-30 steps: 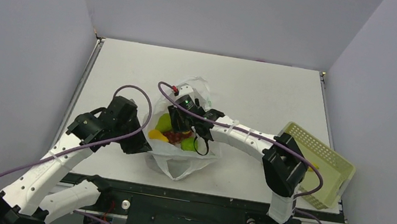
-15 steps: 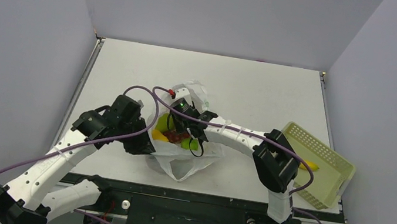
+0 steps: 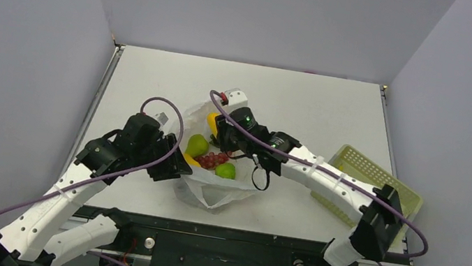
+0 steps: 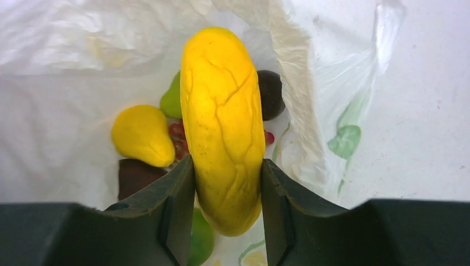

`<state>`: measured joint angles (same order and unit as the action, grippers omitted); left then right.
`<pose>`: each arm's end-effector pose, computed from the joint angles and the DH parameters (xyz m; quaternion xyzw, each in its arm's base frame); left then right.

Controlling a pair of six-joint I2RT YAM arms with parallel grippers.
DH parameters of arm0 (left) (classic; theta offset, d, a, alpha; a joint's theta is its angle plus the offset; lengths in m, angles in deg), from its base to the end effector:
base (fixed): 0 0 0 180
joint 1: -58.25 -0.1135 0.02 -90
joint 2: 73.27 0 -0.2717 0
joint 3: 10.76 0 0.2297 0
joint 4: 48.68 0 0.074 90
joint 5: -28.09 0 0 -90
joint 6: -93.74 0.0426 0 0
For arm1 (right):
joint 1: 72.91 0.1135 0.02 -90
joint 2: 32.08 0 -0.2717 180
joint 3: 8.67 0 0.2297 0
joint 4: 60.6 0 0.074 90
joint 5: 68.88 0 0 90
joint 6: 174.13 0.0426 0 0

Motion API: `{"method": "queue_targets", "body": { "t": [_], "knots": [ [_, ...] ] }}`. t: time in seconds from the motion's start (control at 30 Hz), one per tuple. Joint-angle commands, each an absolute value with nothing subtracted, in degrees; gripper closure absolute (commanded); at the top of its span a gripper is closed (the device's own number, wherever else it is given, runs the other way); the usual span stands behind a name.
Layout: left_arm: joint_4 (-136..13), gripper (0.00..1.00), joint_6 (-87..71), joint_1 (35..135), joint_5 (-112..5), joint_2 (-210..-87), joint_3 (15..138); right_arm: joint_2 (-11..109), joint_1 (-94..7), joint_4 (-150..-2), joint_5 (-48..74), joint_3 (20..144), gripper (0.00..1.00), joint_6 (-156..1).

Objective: Take the fake fruits out of the plastic bag

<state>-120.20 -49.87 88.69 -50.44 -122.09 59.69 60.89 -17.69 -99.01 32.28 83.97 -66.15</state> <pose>0.1071 -0.0728 0.3141 -0.1541 0.9225 -0.2982 0.1906 0.2088 0.2861 0.3110 -0.2467 0.8638 0.1863 0.3979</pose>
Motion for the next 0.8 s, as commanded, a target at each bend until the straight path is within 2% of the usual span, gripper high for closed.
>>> {"method": "queue_targets", "body": {
  "t": [0.0, 0.2, 0.4, 0.57, 0.77],
  "knots": [
    [-114.9, 0.59, -49.3, 88.9, -50.4, -123.7, 59.2, 52.4, -17.0, -101.7, 27.3, 82.6, 1.00, -66.4],
    [-116.3, 0.64, -45.4, 88.9, -53.2, -125.2, 60.3, 39.6, -17.4, -105.2, 29.6, 79.4, 1.00, -65.5],
    [-117.5, 0.65, -42.7, 88.9, -54.2, -126.3, 61.3, 27.8, -21.0, -111.0, 44.2, 75.9, 1.00, -60.5],
    [-118.6, 0.65, -41.5, 88.7, -55.0, -126.4, 62.2, 22.0, -33.8, -118.2, 52.1, 69.9, 1.00, -52.9],
    [-119.3, 0.65, -40.0, 88.5, -54.8, -127.1, 63.2, 22.6, -53.6, -126.1, 52.4, 62.0, 1.00, -39.4]
  ]
}}
